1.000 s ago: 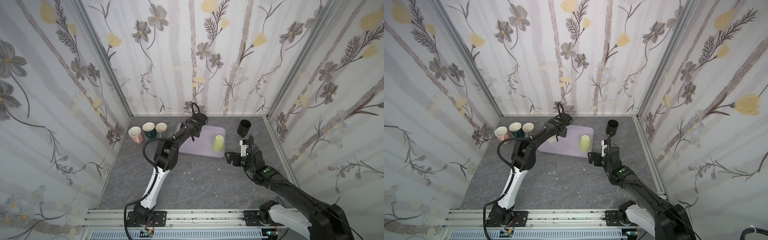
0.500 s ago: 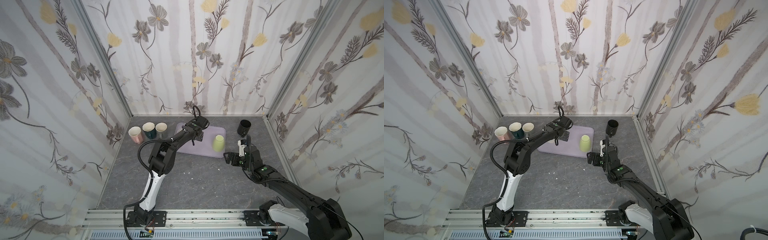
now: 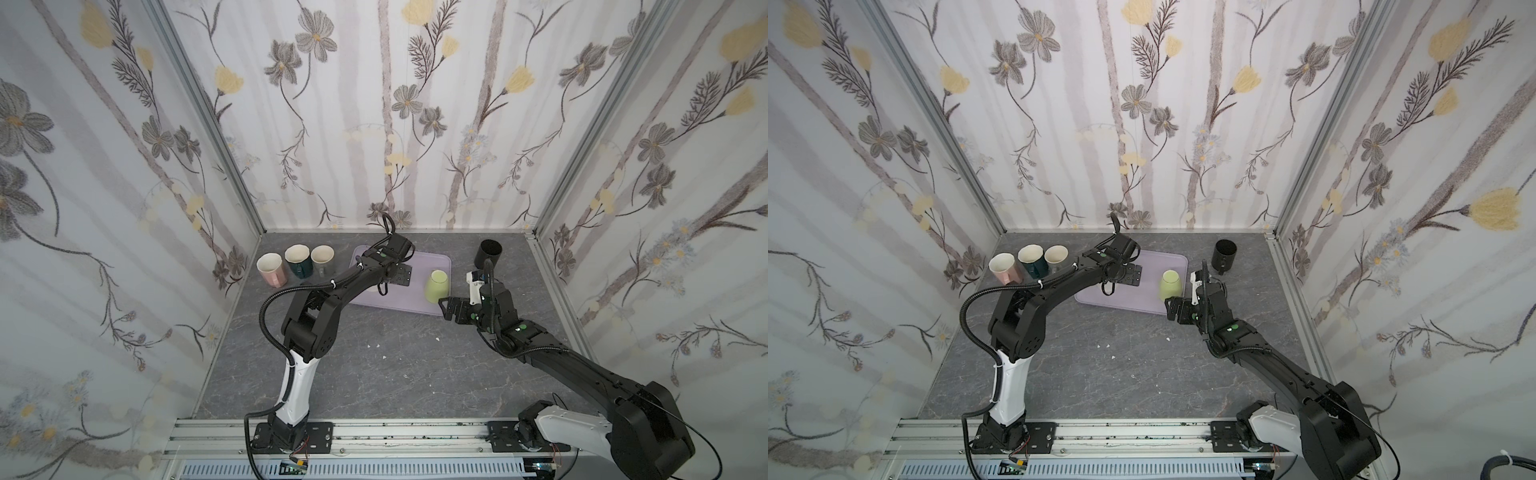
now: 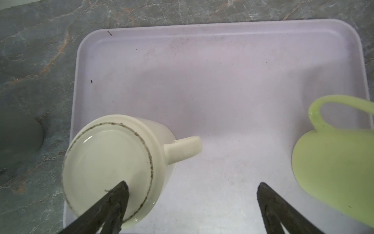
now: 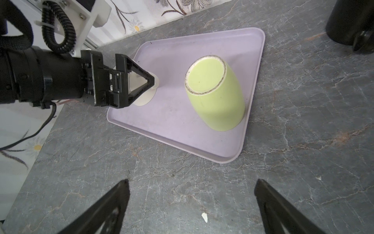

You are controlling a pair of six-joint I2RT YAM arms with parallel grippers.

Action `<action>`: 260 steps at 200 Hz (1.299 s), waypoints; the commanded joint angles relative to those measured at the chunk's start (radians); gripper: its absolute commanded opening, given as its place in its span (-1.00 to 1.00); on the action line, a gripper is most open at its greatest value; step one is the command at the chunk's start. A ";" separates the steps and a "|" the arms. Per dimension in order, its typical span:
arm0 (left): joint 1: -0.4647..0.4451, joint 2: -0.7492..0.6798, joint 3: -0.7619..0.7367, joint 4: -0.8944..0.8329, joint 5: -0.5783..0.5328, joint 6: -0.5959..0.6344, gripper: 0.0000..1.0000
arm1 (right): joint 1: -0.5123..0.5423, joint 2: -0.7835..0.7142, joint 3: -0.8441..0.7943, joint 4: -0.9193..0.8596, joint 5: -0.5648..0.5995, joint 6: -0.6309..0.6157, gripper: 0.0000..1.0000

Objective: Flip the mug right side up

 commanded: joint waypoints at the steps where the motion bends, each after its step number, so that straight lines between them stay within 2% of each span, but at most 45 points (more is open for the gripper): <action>1: -0.001 -0.027 -0.062 -0.017 0.131 -0.057 1.00 | 0.002 0.024 0.038 0.027 0.010 -0.023 0.94; 22: -0.002 -0.062 -0.115 0.012 0.144 -0.060 1.00 | 0.002 0.049 0.070 0.023 0.014 -0.037 0.93; 65: -0.002 -0.138 -0.220 0.088 0.242 -0.046 1.00 | 0.001 0.121 0.164 0.001 0.068 -0.094 0.91; 107: -0.003 -0.227 -0.349 0.144 0.283 -0.064 1.00 | 0.002 0.181 0.223 -0.005 0.033 -0.116 0.84; 143: -0.002 -0.297 -0.380 0.166 0.267 -0.082 1.00 | 0.016 0.230 0.249 0.040 -0.025 -0.129 0.75; 193: 0.017 -0.407 -0.449 0.244 0.243 -0.152 1.00 | 0.093 0.365 0.366 -0.005 -0.017 -0.247 0.38; 220: 0.026 -0.507 -0.523 0.280 0.175 -0.173 1.00 | 0.113 0.439 0.420 -0.031 -0.023 -0.318 0.16; 260: 0.052 -0.630 -0.665 0.377 0.116 -0.207 1.00 | 0.129 0.555 0.536 -0.090 -0.063 -0.393 0.12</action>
